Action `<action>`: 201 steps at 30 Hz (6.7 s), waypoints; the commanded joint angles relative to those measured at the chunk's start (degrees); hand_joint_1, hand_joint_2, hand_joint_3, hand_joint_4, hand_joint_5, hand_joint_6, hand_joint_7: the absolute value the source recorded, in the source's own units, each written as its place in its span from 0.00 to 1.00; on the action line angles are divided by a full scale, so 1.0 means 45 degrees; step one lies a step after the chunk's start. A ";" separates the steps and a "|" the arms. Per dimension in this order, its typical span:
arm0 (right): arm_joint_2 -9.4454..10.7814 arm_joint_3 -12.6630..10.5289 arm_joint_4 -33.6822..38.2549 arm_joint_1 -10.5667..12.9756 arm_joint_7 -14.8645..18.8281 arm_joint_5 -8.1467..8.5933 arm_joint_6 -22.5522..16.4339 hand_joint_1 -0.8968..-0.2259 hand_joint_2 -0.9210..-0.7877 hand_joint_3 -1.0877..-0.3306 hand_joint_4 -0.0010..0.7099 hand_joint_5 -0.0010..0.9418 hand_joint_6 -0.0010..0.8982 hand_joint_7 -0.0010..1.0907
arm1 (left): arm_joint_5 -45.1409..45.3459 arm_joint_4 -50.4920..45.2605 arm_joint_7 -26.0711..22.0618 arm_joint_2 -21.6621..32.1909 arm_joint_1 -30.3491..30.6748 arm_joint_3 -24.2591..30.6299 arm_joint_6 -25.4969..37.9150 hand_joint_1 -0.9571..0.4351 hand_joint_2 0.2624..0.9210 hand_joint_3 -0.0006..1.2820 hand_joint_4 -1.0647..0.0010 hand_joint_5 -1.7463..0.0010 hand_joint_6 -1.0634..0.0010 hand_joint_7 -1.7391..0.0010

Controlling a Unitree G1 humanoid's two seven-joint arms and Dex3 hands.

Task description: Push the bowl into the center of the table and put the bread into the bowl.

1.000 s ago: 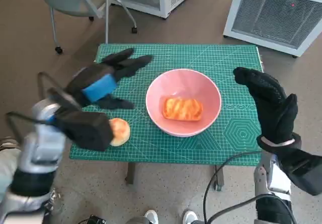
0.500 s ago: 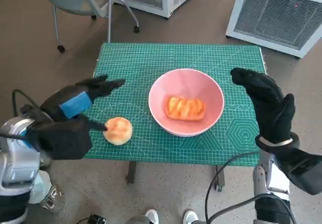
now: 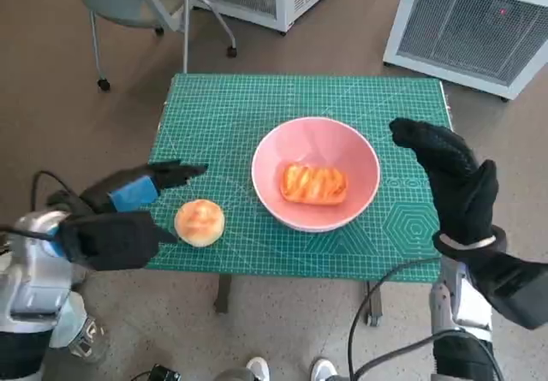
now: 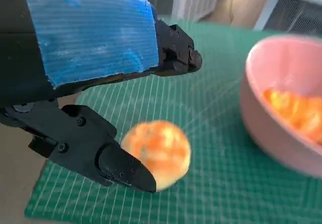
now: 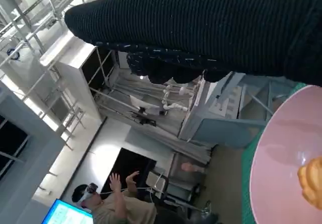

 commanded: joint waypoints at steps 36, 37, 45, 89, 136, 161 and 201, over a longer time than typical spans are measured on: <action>-0.0152 -0.0100 -0.0366 0.0324 0.0144 0.0058 0.0533 0.38 0.00 0.45 0.11 0.00 0.00 0.34 | 0.3956 0.8884 0.5266 -0.2913 -0.2873 -0.4366 -0.1969 0.69 0.95 0.04 0.29 0.37 0.34 0.46; -0.0151 -0.0111 -0.0384 0.0333 0.0140 0.0065 0.0547 0.38 0.00 0.45 0.11 0.00 0.00 0.34 | 0.3894 0.8777 0.5279 -0.2838 -0.2836 -0.4311 -0.2108 0.69 0.96 0.04 0.30 0.36 0.34 0.44; -0.0090 -0.0120 -0.0342 0.0334 0.0060 -0.0034 0.0476 0.38 0.00 0.45 0.11 0.00 0.00 0.34 | 0.3621 0.7593 0.4739 -0.2386 -0.2611 -0.3941 -0.2183 0.69 0.98 0.04 0.32 0.33 0.38 0.38; -0.0069 -0.0004 0.0049 0.0058 0.0204 0.0133 0.0520 0.38 0.00 0.45 0.11 0.00 0.00 0.33 | 0.3331 0.0244 0.5775 -0.4570 -0.3433 -0.1834 0.0034 0.69 0.97 0.02 0.23 0.37 0.34 0.41; -0.0059 0.0010 -0.0859 0.0856 -0.0701 -0.0452 0.0218 0.40 0.00 0.46 0.12 0.01 0.00 0.33 | 0.1831 0.5417 0.5990 -0.6263 -0.4839 -0.3342 -0.4164 0.36 0.95 0.01 0.92 1.00 0.78 0.99; 0.0001 0.0426 -0.2630 0.0873 -0.1303 -0.0602 0.1179 0.40 0.00 0.46 0.12 0.00 0.00 0.33 | -0.7341 0.4513 0.3281 -0.7877 -0.3052 0.0871 -0.8342 0.27 1.00 0.27 0.83 0.98 0.71 0.96; -0.0800 0.0517 -0.3734 -0.0805 -0.2436 -0.1851 0.2462 0.41 0.00 0.48 0.17 0.01 0.00 0.42 | -0.8703 0.3609 0.1818 -0.8119 -0.3270 0.2015 -0.6578 0.26 1.00 0.32 0.83 0.99 0.77 0.93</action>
